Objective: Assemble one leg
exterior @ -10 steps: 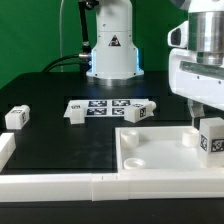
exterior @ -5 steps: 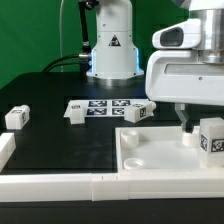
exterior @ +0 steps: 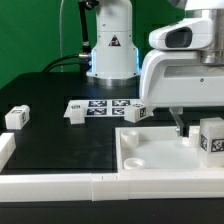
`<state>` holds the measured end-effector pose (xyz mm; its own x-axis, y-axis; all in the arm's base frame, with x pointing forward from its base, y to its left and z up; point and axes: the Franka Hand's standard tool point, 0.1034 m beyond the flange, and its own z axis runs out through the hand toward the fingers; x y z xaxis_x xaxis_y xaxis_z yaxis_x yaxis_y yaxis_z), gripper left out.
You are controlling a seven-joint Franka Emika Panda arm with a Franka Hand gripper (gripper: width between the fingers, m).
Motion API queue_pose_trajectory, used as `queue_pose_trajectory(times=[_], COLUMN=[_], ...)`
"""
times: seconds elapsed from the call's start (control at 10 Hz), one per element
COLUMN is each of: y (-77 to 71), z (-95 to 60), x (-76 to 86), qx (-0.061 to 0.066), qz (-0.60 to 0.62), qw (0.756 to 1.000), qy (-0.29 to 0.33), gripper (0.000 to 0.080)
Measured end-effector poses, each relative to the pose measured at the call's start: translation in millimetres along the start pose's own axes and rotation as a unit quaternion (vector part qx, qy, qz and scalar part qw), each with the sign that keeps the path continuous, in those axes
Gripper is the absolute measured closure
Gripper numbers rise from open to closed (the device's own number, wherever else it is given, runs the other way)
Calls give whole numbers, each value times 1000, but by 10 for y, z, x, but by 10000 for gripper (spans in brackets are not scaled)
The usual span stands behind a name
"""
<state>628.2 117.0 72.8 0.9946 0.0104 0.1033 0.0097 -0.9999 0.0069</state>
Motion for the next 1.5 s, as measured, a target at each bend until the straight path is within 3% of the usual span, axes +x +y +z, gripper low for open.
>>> queue_pose_trajectory(times=[0.1, 0.2, 0.4, 0.7, 0.9, 1.4, 1.5], y=[2, 3, 4, 4, -9, 295, 314], z=[2, 3, 8, 10, 6, -11, -11], x=[0, -1, -3, -4, -9, -79, -81], qx=[0, 0, 0, 0, -5, -56, -58], qz=[0, 0, 5, 65, 209, 412, 414], qw=[1000, 1000, 1000, 998, 978, 909, 909], qy=[0, 0, -1, -1, 0, 9, 9], gripper=[278, 278, 508, 508, 508, 495, 488])
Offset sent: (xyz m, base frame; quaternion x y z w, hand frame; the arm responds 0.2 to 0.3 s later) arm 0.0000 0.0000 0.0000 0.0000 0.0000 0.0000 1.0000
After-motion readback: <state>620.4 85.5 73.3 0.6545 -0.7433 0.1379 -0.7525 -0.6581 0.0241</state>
